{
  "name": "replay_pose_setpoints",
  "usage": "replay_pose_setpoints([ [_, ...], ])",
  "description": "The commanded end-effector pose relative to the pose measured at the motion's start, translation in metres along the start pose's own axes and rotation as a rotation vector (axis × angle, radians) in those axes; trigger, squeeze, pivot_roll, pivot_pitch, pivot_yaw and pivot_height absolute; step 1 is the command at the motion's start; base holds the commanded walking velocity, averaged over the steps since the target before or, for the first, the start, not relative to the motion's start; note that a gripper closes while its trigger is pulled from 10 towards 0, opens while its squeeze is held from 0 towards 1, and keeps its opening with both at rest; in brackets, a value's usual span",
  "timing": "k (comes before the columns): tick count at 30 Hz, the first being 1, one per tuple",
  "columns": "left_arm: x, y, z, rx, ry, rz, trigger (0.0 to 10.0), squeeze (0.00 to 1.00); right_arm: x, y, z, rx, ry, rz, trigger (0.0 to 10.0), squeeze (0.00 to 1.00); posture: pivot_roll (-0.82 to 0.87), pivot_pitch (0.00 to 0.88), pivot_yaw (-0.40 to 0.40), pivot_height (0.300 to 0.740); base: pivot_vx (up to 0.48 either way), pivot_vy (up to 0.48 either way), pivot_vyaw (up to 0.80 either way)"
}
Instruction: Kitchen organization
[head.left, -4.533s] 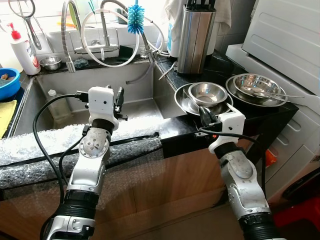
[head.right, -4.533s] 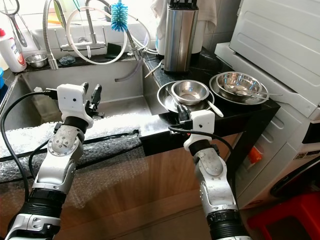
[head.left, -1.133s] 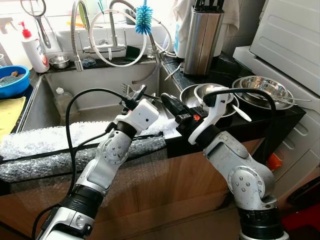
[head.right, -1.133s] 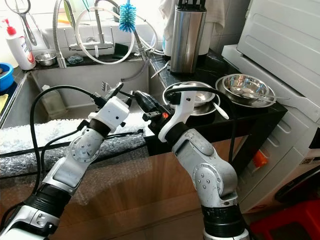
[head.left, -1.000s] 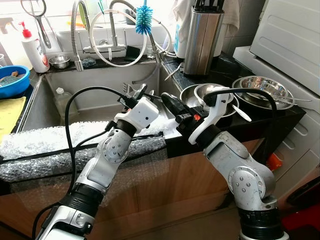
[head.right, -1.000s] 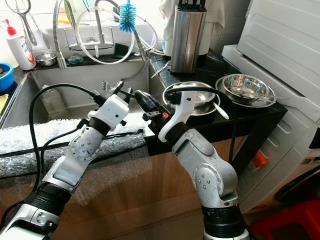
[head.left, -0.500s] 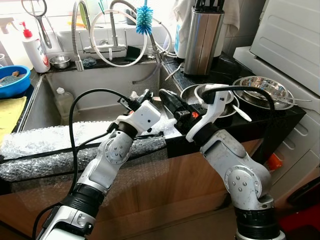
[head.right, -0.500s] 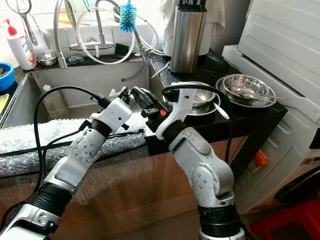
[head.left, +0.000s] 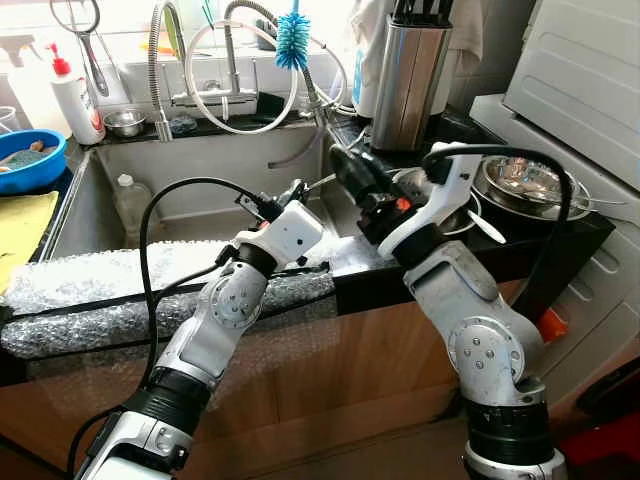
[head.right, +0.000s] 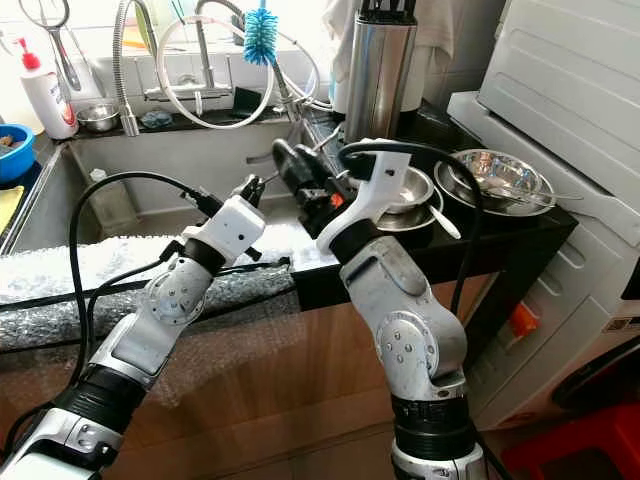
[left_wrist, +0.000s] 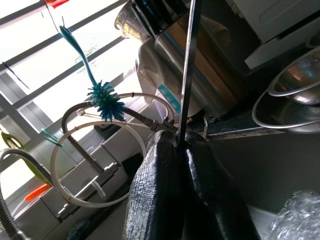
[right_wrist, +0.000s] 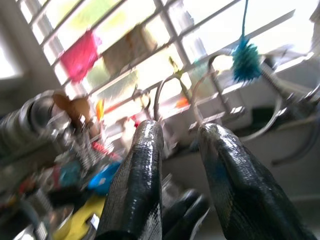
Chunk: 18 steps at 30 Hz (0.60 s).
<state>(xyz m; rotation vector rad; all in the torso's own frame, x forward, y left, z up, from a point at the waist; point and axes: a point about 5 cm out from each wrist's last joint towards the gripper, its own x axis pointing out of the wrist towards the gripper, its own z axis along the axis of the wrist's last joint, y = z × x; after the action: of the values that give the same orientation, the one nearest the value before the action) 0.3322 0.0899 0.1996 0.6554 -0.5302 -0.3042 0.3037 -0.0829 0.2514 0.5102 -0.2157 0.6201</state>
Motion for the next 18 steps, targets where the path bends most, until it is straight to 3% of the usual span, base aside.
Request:
replay_pose_setpoints([
  [1,0.002,0.005,0.000,-0.006,0.001,0.023,0.0,0.00,0.000,0.000,0.016,-0.022,-0.076,-0.015,10.0,0.00,-0.09,0.000,-0.039,0.740,0.000,0.000,0.00],
  [2,0.002,0.005,0.000,-0.008,0.004,0.023,1.3,0.00,0.001,0.001,0.019,-0.023,-0.089,-0.014,10.0,0.00,-0.09,0.000,-0.039,0.740,0.000,0.000,0.00],
  [4,0.002,0.005,-0.001,-0.011,0.007,0.023,1.3,0.00,0.001,0.001,0.022,-0.024,-0.103,-0.013,10.0,0.00,-0.09,0.000,-0.039,0.740,0.000,0.000,0.00],
  [5,0.001,0.004,-0.001,-0.011,0.008,0.023,2.2,0.00,0.001,0.002,0.023,-0.027,-0.108,-0.008,10.0,0.00,-0.09,0.000,-0.039,0.740,0.000,0.000,0.00],
  [6,0.001,0.004,-0.001,-0.010,0.009,0.022,4.9,0.00,0.002,0.003,0.025,-0.027,-0.119,-0.004,10.0,0.00,-0.09,0.000,-0.039,0.740,0.000,0.000,0.00],
  [7,0.001,0.004,-0.001,-0.010,0.010,0.022,4.9,0.00,0.002,0.004,0.027,-0.027,-0.127,-0.001,10.0,0.00,-0.09,0.000,-0.039,0.740,0.000,0.000,0.00],
  [8,0.001,0.004,-0.001,-0.008,0.011,0.020,9.1,0.00,0.002,0.005,0.029,-0.026,-0.135,0.002,10.0,0.00,-0.09,0.000,-0.039,0.740,0.000,0.000,0.00],
  [9,0.001,0.004,-0.002,-0.009,0.013,0.022,10.0,0.00,0.003,0.006,0.032,-0.029,-0.151,0.003,10.0,0.00,-0.09,0.000,-0.039,0.740,0.000,0.000,0.00],
  [12,0.001,0.005,-0.004,-0.022,0.028,0.035,10.0,0.00,0.002,0.005,0.039,-0.080,-0.195,-0.035,10.0,0.00,-0.09,0.000,-0.040,0.740,0.000,0.000,0.00],
  [13,0.000,0.006,-0.006,-0.057,0.046,0.060,10.0,0.00,0.000,0.000,0.041,-0.226,-0.195,-0.101,10.0,0.00,-0.09,0.000,-0.040,0.740,0.000,0.000,0.00],
  [14,0.000,0.007,-0.007,-0.071,0.053,0.070,10.0,0.00,-0.001,-0.002,0.041,-0.284,-0.190,-0.123,10.0,0.00,-0.09,0.000,-0.040,0.740,0.000,0.000,0.00],
  [15,0.000,0.007,-0.007,-0.071,0.053,0.070,10.0,0.00,-0.001,-0.002,0.041,-0.284,-0.190,-0.123,10.0,0.00,-0.09,0.000,-0.040,0.740,0.000,0.000,0.00],
  [16,0.000,0.010,-0.012,-0.128,0.083,0.107,10.0,0.00,-0.005,-0.005,0.037,-0.389,-0.172,-0.155,10.0,0.00,-0.10,0.000,-0.037,0.740,0.000,0.000,0.00],
  [18,0.000,0.013,-0.016,-0.191,0.114,0.150,10.0,0.00,-0.011,-0.008,0.031,-0.474,-0.155,-0.177,10.0,0.00,-0.10,0.000,-0.037,0.740,0.000,0.000,0.00],
])
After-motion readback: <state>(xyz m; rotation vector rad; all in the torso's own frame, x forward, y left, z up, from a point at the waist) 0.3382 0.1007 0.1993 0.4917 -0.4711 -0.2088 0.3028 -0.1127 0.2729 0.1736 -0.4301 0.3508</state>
